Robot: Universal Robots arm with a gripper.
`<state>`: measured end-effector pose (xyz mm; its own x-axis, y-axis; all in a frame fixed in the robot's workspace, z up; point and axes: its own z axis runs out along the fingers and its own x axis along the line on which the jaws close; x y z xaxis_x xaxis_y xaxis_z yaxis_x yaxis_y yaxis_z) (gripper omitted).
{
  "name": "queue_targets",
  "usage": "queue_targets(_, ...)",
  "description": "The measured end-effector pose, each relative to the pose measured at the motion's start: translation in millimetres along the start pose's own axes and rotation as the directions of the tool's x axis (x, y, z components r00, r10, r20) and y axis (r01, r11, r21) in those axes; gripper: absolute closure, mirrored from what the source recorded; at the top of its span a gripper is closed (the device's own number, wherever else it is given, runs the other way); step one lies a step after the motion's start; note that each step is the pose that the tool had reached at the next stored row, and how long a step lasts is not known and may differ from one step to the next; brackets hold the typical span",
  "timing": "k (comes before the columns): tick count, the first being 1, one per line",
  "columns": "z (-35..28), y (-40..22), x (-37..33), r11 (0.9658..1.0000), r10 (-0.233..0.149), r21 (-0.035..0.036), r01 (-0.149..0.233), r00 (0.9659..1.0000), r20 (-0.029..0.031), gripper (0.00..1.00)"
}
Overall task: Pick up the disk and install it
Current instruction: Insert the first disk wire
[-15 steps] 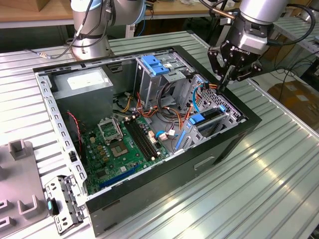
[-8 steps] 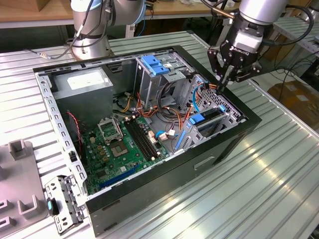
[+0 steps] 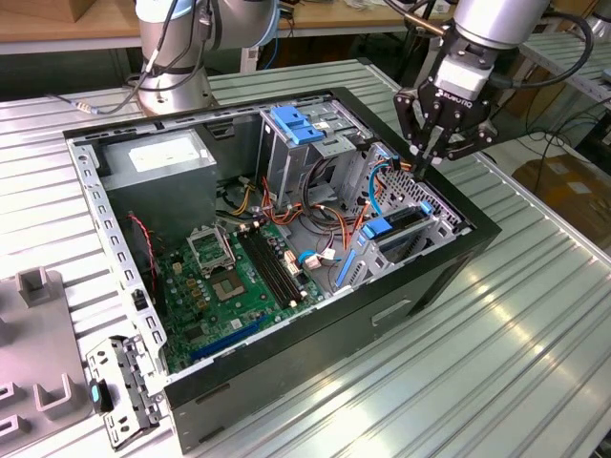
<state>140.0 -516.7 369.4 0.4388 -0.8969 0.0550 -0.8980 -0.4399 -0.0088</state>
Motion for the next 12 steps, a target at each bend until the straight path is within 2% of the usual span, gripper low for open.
queue_targets(2, 0.1, 0.5, -0.2, 0.9998, 0.022, -0.0012, -0.022, 0.9998, -0.0002, 0.83)
queue_targets(3, 0.2, 0.6, -0.3, 0.9989, 0.047, -0.0026, -0.047, 0.9989, -0.0006, 0.83)
queue_targets(7, 0.9, 1.8, -0.9, 0.9912, 0.132, -0.0071, -0.132, 0.9912, -0.0014, 0.83)
queue_targets(10, 0.6, 8.8, -4.4, 0.9885, 0.151, -0.0083, -0.151, 0.9885, -0.002, 0.83)
queue_targets(11, 0.4, 13.5, -6.7, 0.9882, 0.153, -0.0083, -0.153, 0.9883, -0.002, 0.83)
queue_targets(12, 0.5, 14.6, -7.1, 0.987, 0.161, -0.0087, -0.161, 0.987, -0.0023, 0.83)
